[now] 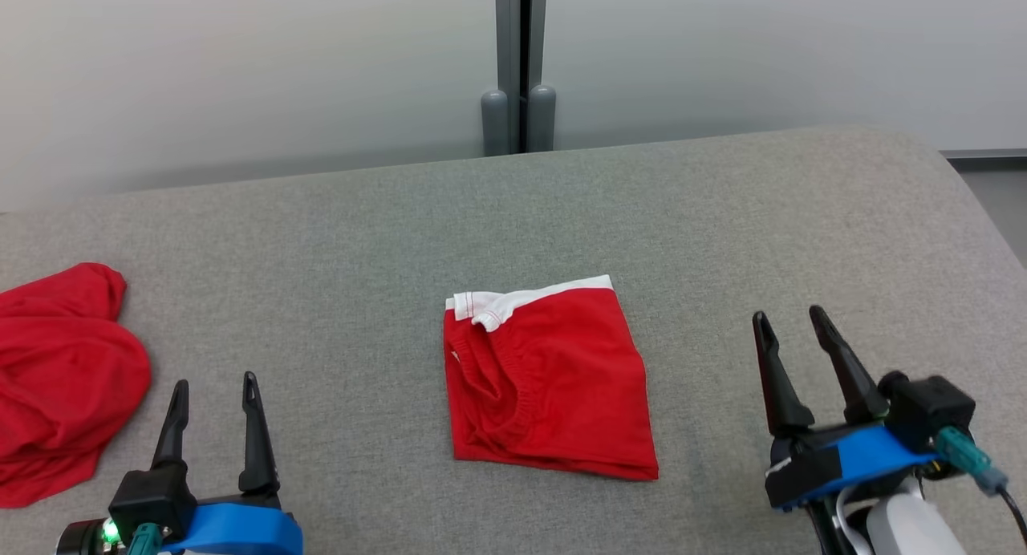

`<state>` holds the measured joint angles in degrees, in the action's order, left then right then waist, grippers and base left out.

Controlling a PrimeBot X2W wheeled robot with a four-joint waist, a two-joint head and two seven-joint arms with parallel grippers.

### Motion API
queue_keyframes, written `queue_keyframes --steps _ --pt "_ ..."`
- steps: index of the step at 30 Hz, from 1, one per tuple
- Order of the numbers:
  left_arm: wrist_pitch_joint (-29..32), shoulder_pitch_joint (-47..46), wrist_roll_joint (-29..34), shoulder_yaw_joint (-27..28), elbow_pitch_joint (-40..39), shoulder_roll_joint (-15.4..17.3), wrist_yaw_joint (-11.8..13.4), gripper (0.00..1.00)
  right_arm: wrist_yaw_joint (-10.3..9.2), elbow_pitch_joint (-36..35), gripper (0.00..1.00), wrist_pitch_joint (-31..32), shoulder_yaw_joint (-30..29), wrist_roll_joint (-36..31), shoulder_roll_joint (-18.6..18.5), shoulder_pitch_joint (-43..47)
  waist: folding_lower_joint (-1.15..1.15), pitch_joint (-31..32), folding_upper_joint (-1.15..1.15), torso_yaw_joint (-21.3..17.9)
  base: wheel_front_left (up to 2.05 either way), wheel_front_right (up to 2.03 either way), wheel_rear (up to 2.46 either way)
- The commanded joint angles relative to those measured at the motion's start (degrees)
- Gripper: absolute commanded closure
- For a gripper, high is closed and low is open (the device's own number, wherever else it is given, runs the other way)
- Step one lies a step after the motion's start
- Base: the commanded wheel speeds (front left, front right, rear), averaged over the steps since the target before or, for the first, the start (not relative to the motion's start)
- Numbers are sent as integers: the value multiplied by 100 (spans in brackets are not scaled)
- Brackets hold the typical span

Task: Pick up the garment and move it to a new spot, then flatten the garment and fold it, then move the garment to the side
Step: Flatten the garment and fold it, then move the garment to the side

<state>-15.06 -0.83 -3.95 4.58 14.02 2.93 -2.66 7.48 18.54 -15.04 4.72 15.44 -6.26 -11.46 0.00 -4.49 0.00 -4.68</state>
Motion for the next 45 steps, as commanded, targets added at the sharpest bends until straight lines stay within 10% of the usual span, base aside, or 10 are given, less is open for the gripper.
queue_keyframes --steps 1,45 --pt "-16 69 42 9 -5 -7 -22 0 3 -148 0 -18 -62 -97 50 215 0 37 0 -9 0 0 0" --pt "-16 320 246 -105 26 98 -99 0 3 47 0 -18 41 -690 337 594 0 458 0 377 0 0 0"
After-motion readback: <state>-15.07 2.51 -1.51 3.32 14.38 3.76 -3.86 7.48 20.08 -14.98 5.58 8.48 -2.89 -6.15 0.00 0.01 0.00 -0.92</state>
